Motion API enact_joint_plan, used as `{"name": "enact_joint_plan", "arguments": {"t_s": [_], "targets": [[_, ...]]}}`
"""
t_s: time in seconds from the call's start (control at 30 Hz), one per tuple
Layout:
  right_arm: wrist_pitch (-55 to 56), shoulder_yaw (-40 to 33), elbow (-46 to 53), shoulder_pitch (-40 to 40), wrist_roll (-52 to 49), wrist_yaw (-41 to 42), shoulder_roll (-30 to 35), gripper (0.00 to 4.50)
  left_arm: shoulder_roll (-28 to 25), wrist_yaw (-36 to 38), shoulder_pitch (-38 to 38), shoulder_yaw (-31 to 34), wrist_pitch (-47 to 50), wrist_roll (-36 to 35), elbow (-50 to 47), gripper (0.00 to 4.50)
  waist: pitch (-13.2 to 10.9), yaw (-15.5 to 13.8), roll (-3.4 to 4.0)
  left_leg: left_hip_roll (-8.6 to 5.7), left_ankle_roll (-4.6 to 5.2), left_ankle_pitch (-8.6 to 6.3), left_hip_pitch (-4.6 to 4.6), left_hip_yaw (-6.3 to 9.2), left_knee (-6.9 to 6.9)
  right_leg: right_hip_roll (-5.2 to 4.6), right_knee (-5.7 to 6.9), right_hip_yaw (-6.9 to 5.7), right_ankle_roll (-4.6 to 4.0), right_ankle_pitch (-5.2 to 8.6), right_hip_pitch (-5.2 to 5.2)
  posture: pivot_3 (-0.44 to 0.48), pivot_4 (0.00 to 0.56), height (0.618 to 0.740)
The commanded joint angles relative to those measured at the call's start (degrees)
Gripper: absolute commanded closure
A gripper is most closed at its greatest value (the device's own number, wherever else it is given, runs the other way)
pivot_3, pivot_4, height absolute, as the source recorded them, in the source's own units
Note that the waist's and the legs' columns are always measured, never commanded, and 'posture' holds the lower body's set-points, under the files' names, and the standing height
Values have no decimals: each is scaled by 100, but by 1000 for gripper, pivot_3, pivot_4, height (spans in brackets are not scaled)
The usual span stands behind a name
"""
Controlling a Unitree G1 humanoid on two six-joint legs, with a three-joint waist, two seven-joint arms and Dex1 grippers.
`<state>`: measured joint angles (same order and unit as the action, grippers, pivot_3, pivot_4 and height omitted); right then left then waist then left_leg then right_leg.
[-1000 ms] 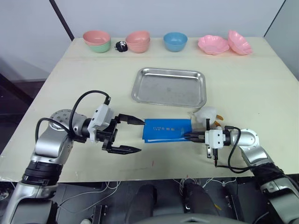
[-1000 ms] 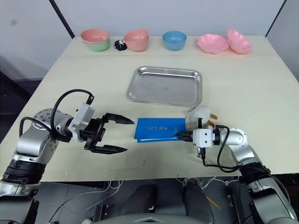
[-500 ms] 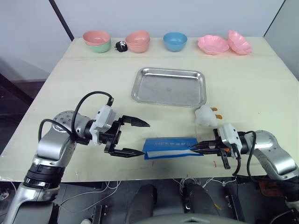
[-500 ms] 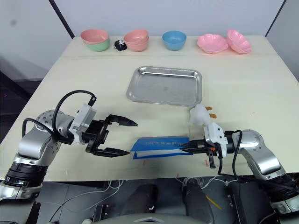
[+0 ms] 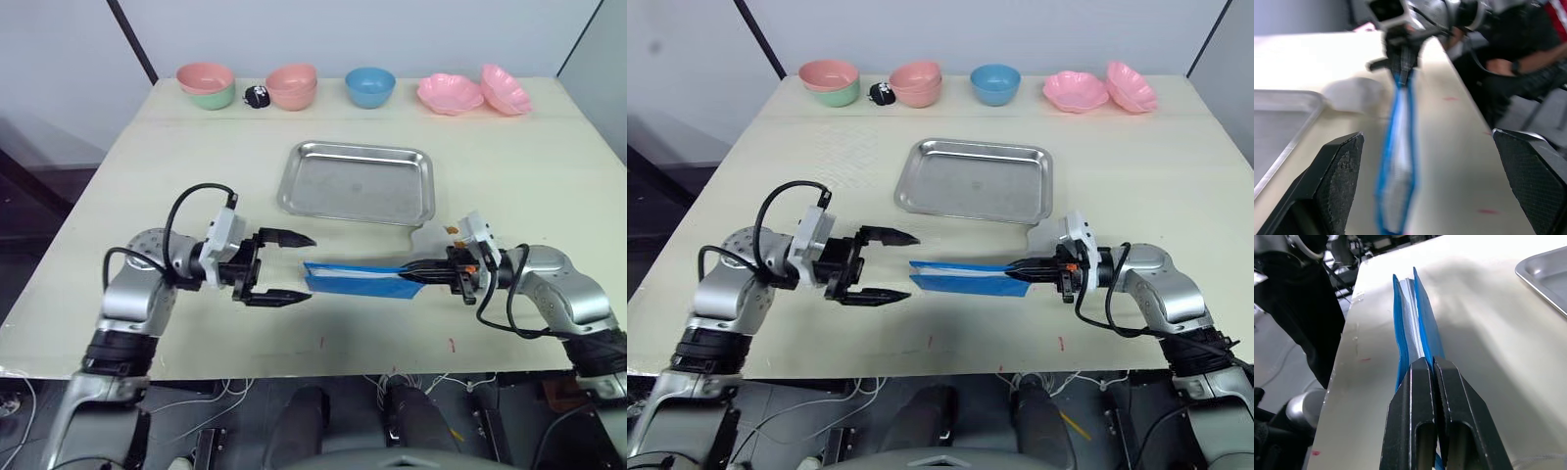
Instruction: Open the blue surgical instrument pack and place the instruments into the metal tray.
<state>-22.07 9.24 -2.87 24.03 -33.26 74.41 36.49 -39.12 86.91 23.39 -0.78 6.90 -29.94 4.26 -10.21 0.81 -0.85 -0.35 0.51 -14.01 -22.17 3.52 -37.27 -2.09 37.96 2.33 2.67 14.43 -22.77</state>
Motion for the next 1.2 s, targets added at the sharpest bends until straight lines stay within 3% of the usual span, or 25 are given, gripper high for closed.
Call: {"name": "enact_joint_plan", "arguments": {"t_s": [0.03,0.23,0.33,0.57,0.63,0.8,0.97,1.0,1.03,1.07,1.13,1.2], "targets": [[162,-139,-133,130,109,114,-70,4433,193,-37,165,-82,-284,195,368,0,0,9,0,0,0,0,-1,1,0,0,0,1,0,0,0,0,150,740],[228,-180,-194,170,233,135,-159,4433,459,42,282,-240,-547,460,995,0,0,15,0,-1,0,0,-1,2,0,1,1,0,0,0,-1,0,150,740],[215,-230,-169,161,247,126,-165,4500,591,42,334,-241,-545,485,1212,793,0,10,0,0,0,0,-2,4,-1,2,2,-1,0,0,-1,0,150,740],[244,-299,-67,79,295,113,-181,4500,724,138,360,-216,-519,481,1436,4131,0,11,0,-1,0,0,-3,8,-3,1,2,0,0,-1,-2,0,150,740],[289,-320,-50,75,315,72,-200,4500,736,162,347,-221,-492,464,1426,4430,0,11,0,-1,0,0,-3,10,-3,1,2,0,0,-1,-2,0,150,740],[385,-431,-18,126,402,-96,-154,4500,764,172,345,-223,-518,481,1463,4430,0,11,0,-1,0,0,-3,11,-3,0,2,0,0,-1,-2,0,150,740],[111,-726,105,151,179,-44,101,2022,794,176,320,-227,-544,488,1451,4500,0,1,0,-3,0,0,-6,13,-3,-2,1,0,0,-1,-2,0,150,740],[107,-830,59,185,145,-74,122,1738,801,175,324,-223,-549,488,1455,4500,0,2,0,-3,0,0,-6,13,-3,-2,1,0,0,-1,-2,0,150,740],[178,-949,-26,218,140,-109,116,979,808,174,329,-223,-551,488,1460,4500,0,2,0,-3,0,0,-7,14,-3,-2,1,0,0,-1,-2,0,150,740],[314,-1104,-191,259,155,-190,82,842,816,181,337,-227,-568,495,1469,4500,0,3,0,-3,0,0,-7,15,-3,-2,1,0,0,-1,-2,0,150,740],[712,-1367,-693,328,322,-463,-19,141,834,186,361,-234,-586,505,1485,4500,0,5,0,-4,0,0,-7,10,-4,-2,2,1,2,-2,-2,0,150,740],[1024,-1336,-1142,336,730,-752,-21,141,849,194,382,-236,-602,516,1492,4500,0,5,0,-5,0,0,-7,9,-4,-3,2,2,3,-3,-2,0,150,740]]}}
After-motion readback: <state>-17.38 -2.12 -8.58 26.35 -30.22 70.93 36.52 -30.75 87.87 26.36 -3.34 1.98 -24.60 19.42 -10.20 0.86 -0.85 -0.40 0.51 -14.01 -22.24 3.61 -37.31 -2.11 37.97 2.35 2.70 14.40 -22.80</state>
